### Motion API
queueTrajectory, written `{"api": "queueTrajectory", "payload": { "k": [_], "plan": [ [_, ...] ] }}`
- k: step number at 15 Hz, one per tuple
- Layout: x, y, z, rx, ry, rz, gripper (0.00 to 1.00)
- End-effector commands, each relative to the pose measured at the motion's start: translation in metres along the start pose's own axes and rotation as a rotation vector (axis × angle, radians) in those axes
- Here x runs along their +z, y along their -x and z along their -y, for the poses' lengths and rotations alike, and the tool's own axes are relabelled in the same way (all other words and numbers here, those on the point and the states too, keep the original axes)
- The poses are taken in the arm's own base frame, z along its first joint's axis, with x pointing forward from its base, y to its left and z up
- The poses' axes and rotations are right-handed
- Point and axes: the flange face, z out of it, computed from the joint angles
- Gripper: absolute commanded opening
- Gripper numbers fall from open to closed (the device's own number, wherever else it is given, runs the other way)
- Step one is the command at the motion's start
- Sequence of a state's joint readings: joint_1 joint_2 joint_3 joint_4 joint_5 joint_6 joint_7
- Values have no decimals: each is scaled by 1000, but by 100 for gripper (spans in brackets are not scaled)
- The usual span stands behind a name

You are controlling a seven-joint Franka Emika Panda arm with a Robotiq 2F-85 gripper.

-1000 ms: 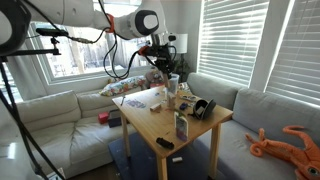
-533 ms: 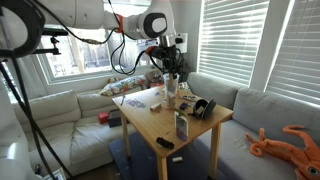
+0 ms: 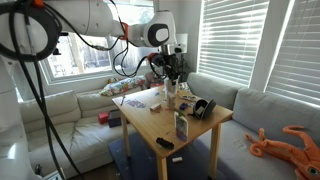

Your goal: Lift the wooden building plank from the table and put it on top of the horizontal wooden building plank

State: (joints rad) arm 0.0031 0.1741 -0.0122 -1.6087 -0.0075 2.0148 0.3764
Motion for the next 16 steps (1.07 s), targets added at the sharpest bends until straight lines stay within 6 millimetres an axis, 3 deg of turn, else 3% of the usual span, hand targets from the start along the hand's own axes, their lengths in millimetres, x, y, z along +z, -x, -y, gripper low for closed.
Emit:
{"api": "queueTrajectory", "payload": {
  "k": [1, 16],
  "plan": [
    [-4, -1, 3, 65, -19, 8, 7],
    [-8, 2, -10, 139, 25, 65, 7]
  ]
}}
